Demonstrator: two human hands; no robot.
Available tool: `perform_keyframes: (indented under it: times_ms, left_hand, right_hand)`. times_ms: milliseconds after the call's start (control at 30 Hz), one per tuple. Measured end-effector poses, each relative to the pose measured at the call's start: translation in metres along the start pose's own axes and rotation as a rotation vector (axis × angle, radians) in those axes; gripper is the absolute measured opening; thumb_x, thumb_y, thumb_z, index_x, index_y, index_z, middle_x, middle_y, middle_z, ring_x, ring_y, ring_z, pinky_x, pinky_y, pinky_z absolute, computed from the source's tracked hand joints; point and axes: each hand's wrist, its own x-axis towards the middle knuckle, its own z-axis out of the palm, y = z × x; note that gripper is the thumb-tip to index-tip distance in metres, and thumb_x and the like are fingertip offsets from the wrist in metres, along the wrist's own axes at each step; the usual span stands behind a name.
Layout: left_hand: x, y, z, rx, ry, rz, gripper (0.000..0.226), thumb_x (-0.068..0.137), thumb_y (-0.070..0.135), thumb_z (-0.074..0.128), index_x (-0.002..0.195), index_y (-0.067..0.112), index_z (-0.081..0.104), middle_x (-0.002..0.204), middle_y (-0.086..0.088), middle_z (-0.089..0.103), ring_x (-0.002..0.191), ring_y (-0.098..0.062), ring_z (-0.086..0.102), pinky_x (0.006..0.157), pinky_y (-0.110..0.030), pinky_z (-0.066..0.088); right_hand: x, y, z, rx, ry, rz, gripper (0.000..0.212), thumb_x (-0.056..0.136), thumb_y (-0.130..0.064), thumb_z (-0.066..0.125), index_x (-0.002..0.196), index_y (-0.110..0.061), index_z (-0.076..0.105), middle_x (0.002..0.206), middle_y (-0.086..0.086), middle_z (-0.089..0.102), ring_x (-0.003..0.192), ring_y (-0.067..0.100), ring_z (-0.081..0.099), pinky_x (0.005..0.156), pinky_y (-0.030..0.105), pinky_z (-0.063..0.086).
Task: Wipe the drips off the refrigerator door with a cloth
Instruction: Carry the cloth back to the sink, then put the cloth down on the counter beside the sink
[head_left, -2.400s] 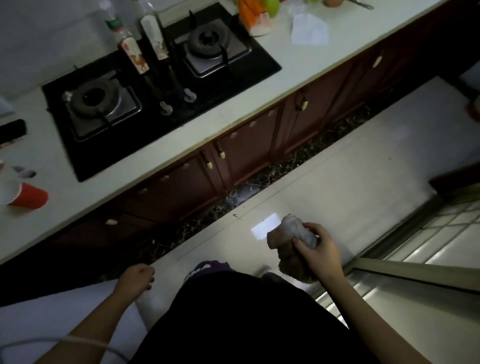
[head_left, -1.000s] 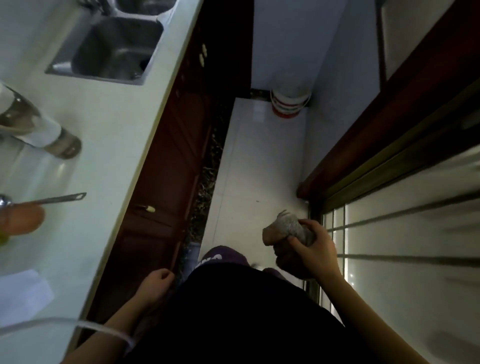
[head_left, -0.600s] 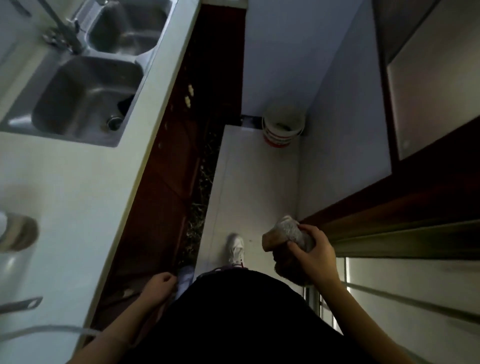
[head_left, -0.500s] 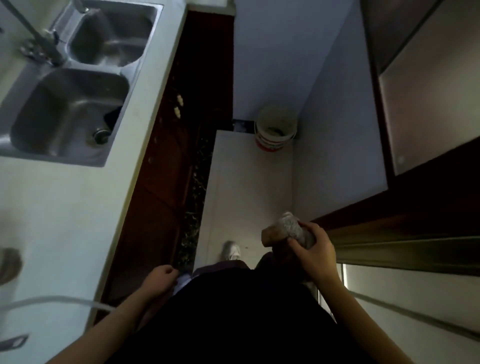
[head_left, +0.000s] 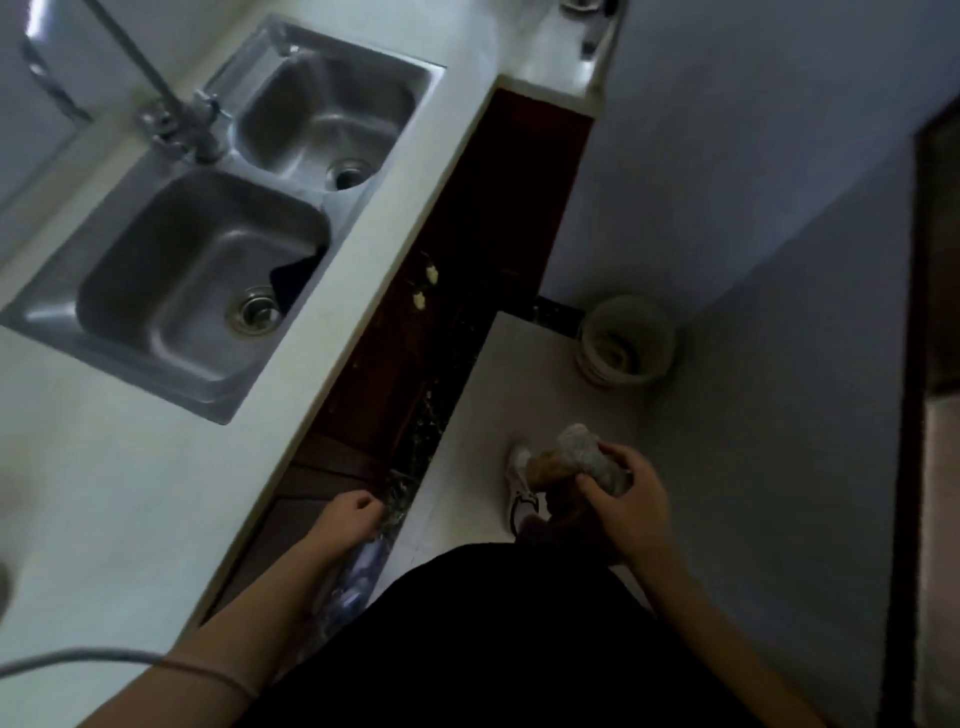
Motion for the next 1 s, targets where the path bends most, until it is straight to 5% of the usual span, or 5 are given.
perform_keyframes:
  times_ms: [333,567,767,867,1000]
  left_hand:
    - [-0.054,-0.007,0.025,-0.579,0.209,-0.415,0.025,0.104,0.016,0.045,0.084,0.005,0.053,0.083,-0.021,0.054,0.066,-0.022,0.052,0.055,-0.025,0.039]
    - [-0.082,-0.028,0.047,-0.978,0.378,-0.490,0.024,0.104,0.014,0.045,0.097,-0.005,0.060,0.103,-0.025,0.062,0.088,-0.032,0.058,0.080,-0.042,0.048]
    - [-0.101,-0.063,0.046,-0.926,0.543,-0.441,0.026,0.075,0.039,0.041,0.067,0.017,0.053,0.079,-0.020,0.060,0.073,-0.025,0.060,0.079,-0.052,0.054]
    - [-0.118,-0.065,0.031,-0.833,0.563,-0.456,0.025,0.084,0.036,0.042,0.069,0.018,0.052,0.079,-0.020,0.060,0.071,-0.024,0.058,0.068,-0.036,0.042]
    - [-0.138,-0.071,0.022,-0.775,0.670,-0.518,0.027,0.097,0.021,0.047,0.075,0.009,0.055,0.084,-0.017,0.062,0.083,-0.034,0.060,0.071,-0.037,0.043]
  right_hand:
    - [0.154,-0.142,0.052,-0.189,-0.647,-0.367,0.041,0.086,-0.021,0.078,0.123,-0.025,0.062,0.114,-0.009,0.065,0.103,0.005,0.062,0.089,0.032,0.053]
    - [0.156,-0.217,0.131,-0.367,-0.940,-0.652,0.042,0.083,-0.029,0.082,0.121,-0.028,0.062,0.116,-0.003,0.064,0.105,0.012,0.061,0.093,0.032,0.051]
    - [0.108,-0.244,0.188,-0.437,-1.036,-0.851,0.041,0.080,-0.033,0.082,0.116,-0.035,0.062,0.115,-0.008,0.062,0.102,0.011,0.060,0.090,0.032,0.050]
    - [0.085,-0.251,0.212,-0.447,-1.070,-0.885,0.042,0.080,-0.031,0.081,0.118,-0.032,0.063,0.113,-0.008,0.061,0.099,0.011,0.060,0.086,0.030,0.047]
    - [0.060,-0.263,0.243,-0.432,-1.094,-0.913,0.041,0.080,-0.029,0.082,0.117,-0.028,0.064,0.112,-0.006,0.064,0.099,0.013,0.061,0.085,0.033,0.050]
